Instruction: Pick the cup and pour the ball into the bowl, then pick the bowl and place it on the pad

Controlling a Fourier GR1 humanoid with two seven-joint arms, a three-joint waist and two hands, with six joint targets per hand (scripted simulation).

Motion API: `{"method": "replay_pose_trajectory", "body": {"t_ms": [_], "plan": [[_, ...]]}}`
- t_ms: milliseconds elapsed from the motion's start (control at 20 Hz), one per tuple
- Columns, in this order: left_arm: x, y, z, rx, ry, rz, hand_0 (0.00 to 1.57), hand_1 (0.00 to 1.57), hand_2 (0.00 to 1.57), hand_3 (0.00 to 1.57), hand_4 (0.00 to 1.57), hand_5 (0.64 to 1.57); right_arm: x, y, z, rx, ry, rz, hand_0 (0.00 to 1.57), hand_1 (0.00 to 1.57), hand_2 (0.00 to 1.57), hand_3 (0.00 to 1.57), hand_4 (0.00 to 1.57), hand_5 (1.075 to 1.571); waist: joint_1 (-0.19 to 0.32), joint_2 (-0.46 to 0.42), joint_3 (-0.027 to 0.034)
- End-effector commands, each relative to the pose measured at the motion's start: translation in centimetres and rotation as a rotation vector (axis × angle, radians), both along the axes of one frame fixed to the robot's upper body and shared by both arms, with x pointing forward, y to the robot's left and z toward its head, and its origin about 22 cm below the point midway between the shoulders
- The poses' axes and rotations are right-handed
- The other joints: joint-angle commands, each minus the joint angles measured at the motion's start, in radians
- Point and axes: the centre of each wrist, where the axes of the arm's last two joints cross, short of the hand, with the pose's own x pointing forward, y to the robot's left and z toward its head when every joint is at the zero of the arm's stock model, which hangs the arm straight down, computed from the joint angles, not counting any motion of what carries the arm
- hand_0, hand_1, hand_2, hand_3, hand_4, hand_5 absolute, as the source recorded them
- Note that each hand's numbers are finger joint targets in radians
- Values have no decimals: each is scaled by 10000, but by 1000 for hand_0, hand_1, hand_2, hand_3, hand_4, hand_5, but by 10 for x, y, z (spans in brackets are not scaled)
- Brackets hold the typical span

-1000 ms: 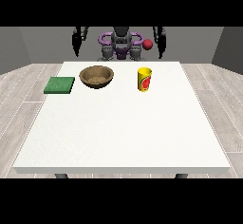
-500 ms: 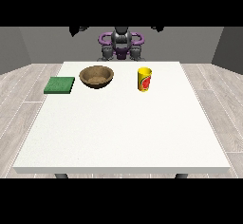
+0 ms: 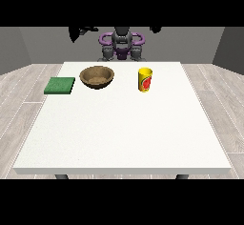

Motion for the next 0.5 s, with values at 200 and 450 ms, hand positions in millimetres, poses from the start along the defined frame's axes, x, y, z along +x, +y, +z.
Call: {"method": "replay_pose_trajectory", "body": {"t_ms": [200, 450], "plan": [[52, 25, 26, 988, -1926, 604, 0, 0, 0, 0, 0, 1317, 32, -16, 11, -196, -1660, 669, 0, 0, 0, 0, 0, 1564, -349, 2515, 2], [79, 46, 13, 1252, -1905, 914, 0, 0, 0, 0, 0, 1255, 52, -11, 15, -321, -2035, 595, 0, 0, 0, 0, 0, 1560, -425, 3016, -2]]}}
